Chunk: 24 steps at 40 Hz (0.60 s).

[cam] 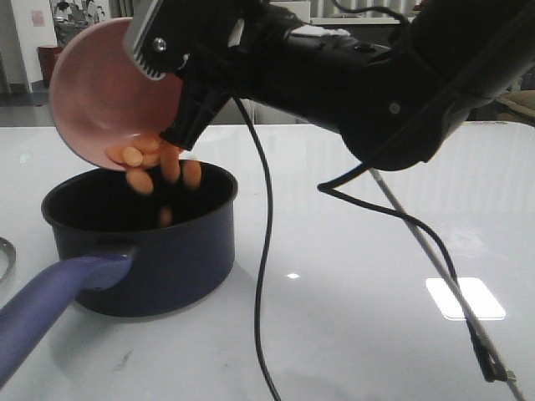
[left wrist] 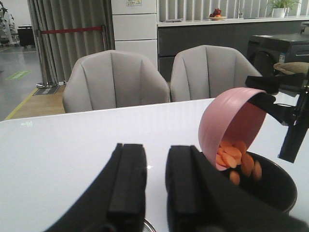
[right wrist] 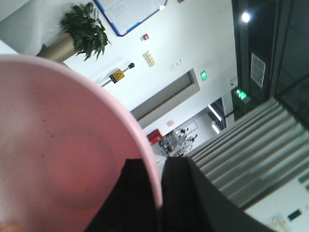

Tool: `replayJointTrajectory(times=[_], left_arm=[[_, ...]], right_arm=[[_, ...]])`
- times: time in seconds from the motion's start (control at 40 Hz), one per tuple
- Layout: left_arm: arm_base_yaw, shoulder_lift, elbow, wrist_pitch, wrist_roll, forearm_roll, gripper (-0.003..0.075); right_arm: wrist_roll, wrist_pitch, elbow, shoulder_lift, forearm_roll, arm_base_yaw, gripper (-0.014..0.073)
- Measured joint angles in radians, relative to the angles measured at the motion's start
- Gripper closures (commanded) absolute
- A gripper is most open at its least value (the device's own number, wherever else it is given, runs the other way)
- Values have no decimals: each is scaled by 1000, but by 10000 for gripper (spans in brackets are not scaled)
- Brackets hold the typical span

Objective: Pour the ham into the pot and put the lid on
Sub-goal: 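Tilt the pink bowl to pour the orange pieces into the saucepan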

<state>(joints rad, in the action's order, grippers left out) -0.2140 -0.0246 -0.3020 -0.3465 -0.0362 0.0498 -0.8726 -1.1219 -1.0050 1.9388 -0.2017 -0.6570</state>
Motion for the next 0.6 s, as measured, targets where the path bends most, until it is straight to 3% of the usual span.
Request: replayJointTrajectory(times=[0.225,0.325,0.425,0.6], left_arm=[[0,0,0,2,0,0,514],[0,0,0,2,0,0,514],[0,0,0,2,0,-1,514],[0,0,0,2,0,-1,514]], right_arm=[[-40,0,0,4,-9,-2,452],[0,0,0,4,7,-2,452],[161,-1,-4,4,81,-2,452],[608,-2,-8,4,280,-2,452]])
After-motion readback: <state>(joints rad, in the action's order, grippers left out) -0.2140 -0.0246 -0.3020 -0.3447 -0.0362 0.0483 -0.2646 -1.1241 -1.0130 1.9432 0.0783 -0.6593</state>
